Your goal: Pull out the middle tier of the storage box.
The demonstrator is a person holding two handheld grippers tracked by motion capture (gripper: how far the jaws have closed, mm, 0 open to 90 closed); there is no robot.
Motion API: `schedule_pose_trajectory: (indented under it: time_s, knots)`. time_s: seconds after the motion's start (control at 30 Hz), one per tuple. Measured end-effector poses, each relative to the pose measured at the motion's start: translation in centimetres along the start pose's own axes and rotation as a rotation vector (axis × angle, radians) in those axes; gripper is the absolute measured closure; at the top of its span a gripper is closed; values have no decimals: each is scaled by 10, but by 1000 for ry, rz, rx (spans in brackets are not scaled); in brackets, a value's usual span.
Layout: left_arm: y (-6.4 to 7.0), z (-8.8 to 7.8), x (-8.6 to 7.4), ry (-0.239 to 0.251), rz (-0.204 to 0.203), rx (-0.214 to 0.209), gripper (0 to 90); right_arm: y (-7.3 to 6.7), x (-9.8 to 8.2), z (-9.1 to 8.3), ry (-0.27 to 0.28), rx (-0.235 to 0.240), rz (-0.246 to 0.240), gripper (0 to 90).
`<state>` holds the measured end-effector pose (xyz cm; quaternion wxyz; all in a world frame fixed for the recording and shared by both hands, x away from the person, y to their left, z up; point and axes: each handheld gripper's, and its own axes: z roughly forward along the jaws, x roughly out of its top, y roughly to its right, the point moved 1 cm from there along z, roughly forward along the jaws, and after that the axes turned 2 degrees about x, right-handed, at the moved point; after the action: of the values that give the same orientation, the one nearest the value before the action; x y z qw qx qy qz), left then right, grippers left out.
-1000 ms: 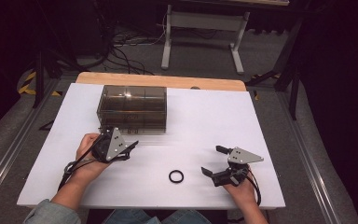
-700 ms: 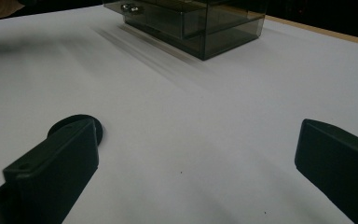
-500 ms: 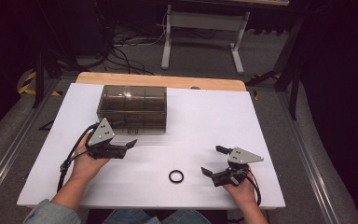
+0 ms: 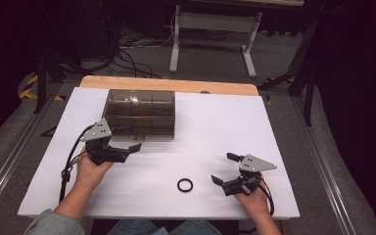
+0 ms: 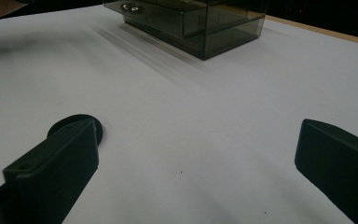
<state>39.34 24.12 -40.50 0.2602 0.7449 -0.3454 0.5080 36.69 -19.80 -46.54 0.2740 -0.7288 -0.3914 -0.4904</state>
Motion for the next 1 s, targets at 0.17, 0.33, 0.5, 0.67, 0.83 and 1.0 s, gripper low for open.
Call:
schedule_pose_trajectory:
  time_s: [0.17,0.33,0.5,0.67,0.83,1.0]
  knots:
    - [-4,-1,1,44,-63,-57,122,0,0,0,0,0,0,0]
    - [-9,-3,3,80,-99,-88,70,0,0,0,-1,-2,1,0]
    - [-15,-6,2,75,-87,-149,62,0,0,0,1,-2,2,0]
    - [-15,-6,5,35,-24,-197,144,0,0,0,0,-4,1,0]
    - [-14,-4,8,-21,35,-206,223,1,0,0,1,-6,3,0]
    - [-15,-1,13,-103,104,-194,291,0,0,0,1,-8,2,0]
